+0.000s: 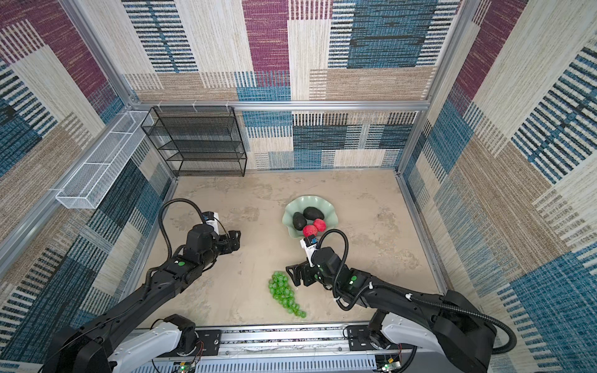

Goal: Place and organize the fake fruits in the fruit bowl
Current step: 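Grasp the green grapes with the right gripper while the left arm retracts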

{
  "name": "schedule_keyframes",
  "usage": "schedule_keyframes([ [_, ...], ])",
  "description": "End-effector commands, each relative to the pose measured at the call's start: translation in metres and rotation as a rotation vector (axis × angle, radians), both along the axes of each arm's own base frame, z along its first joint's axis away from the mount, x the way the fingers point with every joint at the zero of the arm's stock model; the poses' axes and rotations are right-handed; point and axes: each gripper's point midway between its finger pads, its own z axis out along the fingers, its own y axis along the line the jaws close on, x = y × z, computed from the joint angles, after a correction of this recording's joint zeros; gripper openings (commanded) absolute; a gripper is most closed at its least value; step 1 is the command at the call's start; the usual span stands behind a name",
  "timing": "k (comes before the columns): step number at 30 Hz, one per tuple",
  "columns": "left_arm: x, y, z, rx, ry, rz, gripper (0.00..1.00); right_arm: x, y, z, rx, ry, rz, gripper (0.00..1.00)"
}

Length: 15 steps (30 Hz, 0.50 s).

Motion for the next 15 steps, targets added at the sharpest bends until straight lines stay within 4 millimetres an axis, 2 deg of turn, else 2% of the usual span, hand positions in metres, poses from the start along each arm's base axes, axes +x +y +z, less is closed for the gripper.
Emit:
schedule_keyframes([
  [1, 0.003, 0.006, 0.011, -0.075, -0.056, 0.05, 0.86, -0.008, 0.012, 0.001, 0.017, -0.009, 0.002, 0.97],
  [9, 0.0, 0.009, 0.002, -0.094, -0.03, 0.044, 0.86, -0.041, 0.044, -0.026, -0.056, 0.034, 0.098, 0.98],
  [15, -0.001, 0.008, 0.003, -0.121, -0.029, 0.034, 0.86, -0.045, 0.054, -0.058, -0.134, 0.094, 0.097, 0.95],
])
